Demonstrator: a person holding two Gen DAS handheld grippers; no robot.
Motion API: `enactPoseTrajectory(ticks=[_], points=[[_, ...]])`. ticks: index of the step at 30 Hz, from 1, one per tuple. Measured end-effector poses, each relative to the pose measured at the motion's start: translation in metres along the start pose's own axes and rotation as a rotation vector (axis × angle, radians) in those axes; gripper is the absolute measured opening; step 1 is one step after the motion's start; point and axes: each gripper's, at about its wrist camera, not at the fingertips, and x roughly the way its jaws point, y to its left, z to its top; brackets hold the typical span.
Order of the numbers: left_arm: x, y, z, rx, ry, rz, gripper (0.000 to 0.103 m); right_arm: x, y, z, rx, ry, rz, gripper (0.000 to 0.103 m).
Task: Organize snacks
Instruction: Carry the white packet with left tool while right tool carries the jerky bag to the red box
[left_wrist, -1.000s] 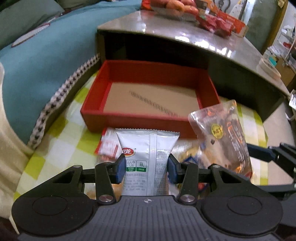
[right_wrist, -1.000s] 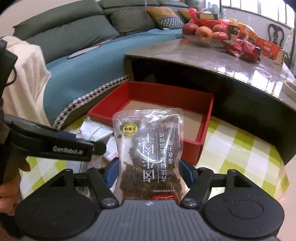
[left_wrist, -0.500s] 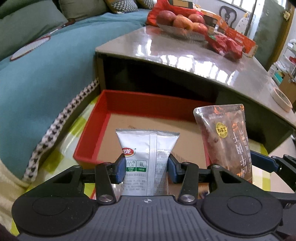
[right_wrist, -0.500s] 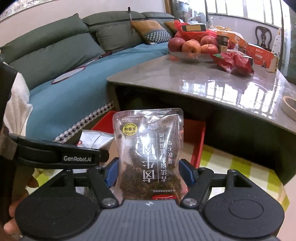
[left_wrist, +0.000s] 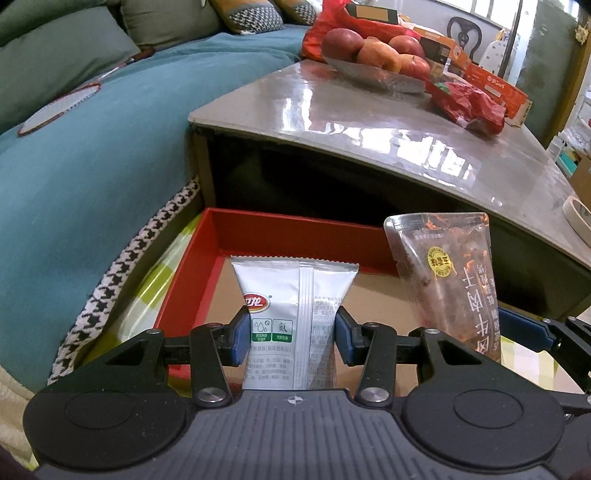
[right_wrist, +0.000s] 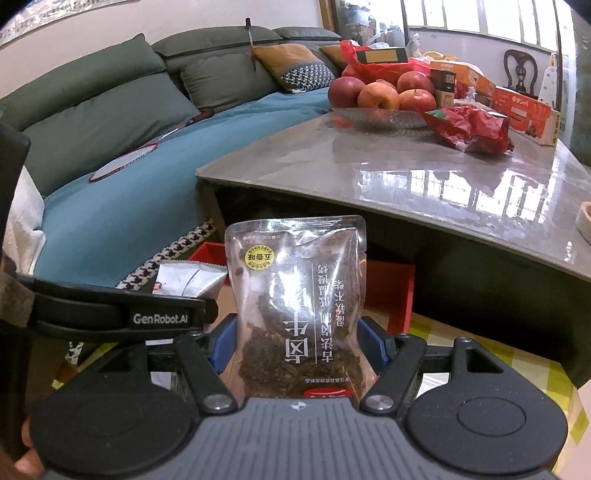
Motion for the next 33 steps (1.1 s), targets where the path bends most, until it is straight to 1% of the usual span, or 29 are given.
enactPoseTrajectory(ticks=[22,33], points=[[0.033,-0.007,0.02,0.018,-0.011,0.035,0.054,0.027,-0.005,0.006,0.029,0.003,-0.016,0.074],[0.062,-0.008,0.015,0.032,0.036,0.073,0.054,0.053,-0.009,-0.002,0.042,0.057,-0.032,0.074]])
